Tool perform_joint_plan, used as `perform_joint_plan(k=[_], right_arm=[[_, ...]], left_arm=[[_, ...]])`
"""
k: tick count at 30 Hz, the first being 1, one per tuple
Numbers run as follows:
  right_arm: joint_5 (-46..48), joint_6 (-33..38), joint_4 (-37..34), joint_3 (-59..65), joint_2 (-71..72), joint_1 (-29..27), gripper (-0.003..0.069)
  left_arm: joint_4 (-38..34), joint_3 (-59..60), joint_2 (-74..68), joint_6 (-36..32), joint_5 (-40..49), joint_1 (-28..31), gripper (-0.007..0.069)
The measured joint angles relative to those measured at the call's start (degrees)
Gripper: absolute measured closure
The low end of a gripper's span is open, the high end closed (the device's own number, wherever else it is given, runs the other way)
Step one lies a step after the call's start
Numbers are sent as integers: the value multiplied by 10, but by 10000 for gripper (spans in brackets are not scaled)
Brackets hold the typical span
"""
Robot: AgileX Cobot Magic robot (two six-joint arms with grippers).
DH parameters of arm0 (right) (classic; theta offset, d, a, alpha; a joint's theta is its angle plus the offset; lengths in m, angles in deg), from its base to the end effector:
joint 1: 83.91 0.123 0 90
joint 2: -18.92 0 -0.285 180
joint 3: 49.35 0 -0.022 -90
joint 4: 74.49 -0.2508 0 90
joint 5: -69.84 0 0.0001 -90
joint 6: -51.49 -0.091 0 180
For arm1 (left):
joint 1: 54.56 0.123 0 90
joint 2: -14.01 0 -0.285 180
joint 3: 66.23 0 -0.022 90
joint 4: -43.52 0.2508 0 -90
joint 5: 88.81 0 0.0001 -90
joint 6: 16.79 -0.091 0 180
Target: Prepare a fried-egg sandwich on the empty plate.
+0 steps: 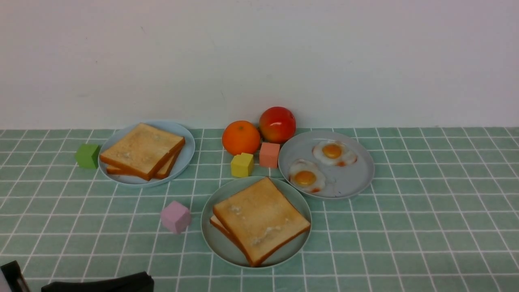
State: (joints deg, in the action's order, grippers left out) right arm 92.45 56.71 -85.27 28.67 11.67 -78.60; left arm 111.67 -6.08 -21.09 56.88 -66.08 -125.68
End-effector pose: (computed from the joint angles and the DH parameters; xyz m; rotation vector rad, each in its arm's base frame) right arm 0.0511 0.0113 0.1742 -0.0588 1.8791 0.1882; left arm 0.0636 -0.0849 0.2651 0.7438 1.6905 -0.6367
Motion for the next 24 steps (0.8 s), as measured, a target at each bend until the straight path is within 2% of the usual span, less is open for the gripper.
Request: perform_joint_plan(k=[6, 8, 9, 11, 13, 17, 18, 21, 24], right_arm=[[0, 0, 0, 0, 0, 0, 659], [0, 0, 0, 0, 0, 0, 659], [0, 0, 0, 0, 0, 0, 658], [0, 0, 0, 0, 0, 0, 658], [0, 0, 0, 0, 0, 0, 656], [0, 0, 0, 0, 0, 0, 655], [0, 0, 0, 0, 0, 0, 655], [0, 0, 0, 0, 0, 0, 648], [0, 0, 0, 0, 0, 0, 645]], left_arm=[[-4, 0, 0, -1, 10, 0, 617], [-21, 0, 0, -8, 15, 0, 617], [-57, -4, 0, -25, 28, 0, 617], [-125, -17, 0, -78, 49, 0, 617], [-212, -40, 1, -202, 66, 0, 617], [-278, -60, 2, -384, 41, 8, 638], [-285, -62, 2, -390, 39, 10, 638], [-384, -64, 4, -449, -10, 91, 638], [-454, -56, 4, -499, -52, 157, 638]])
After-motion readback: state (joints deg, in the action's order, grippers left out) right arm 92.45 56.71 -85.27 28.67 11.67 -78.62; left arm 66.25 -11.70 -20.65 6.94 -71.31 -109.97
